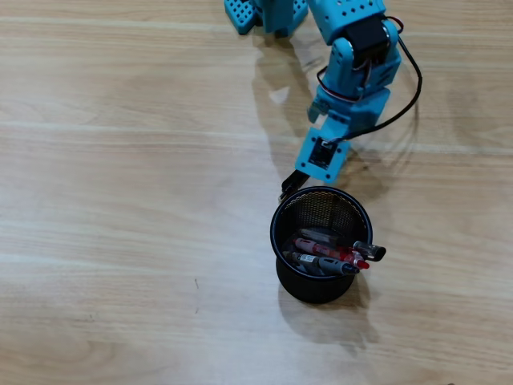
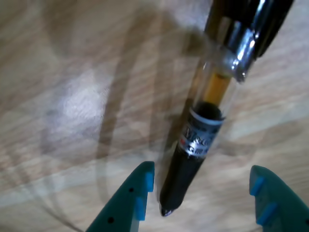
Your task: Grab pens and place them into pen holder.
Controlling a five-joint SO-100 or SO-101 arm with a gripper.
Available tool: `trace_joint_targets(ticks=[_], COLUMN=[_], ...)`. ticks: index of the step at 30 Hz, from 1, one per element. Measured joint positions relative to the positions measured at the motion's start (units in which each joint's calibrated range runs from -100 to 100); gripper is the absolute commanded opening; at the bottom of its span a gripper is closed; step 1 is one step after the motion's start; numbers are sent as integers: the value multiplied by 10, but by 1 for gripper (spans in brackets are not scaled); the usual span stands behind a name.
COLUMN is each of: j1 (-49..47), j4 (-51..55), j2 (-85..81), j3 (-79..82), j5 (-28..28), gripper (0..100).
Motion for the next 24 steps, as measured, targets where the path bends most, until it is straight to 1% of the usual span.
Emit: trace_joint_targets(ticks=[7,9,13,15,24], j1=[-2,-2,-2,-2,-2], j4=[-14,-15,-16,-16,-16], j2=[21,23,23,23,23], j3=[-2,-2,-3,-3,-3], j5=[0,0,0,0,0], gripper=[21,17,5,2,2])
